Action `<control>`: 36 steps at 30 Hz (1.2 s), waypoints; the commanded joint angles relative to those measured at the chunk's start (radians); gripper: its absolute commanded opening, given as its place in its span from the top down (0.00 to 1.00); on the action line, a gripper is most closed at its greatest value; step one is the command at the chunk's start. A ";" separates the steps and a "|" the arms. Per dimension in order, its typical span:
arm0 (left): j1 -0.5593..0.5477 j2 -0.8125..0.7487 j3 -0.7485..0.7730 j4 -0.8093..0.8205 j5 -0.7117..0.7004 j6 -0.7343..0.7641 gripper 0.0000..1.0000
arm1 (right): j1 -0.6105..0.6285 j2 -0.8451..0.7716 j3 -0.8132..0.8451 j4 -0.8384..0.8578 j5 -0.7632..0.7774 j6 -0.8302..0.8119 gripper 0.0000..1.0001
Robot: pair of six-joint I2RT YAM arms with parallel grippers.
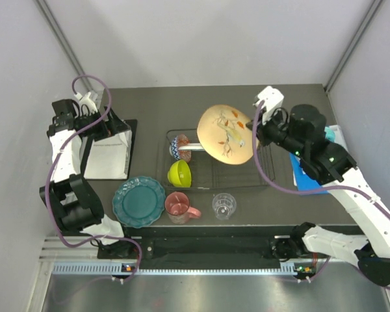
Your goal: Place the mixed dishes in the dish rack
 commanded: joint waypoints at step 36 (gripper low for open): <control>0.000 -0.076 -0.031 -0.019 -0.024 0.022 0.01 | 0.834 0.067 -0.253 0.395 0.972 -0.856 1.00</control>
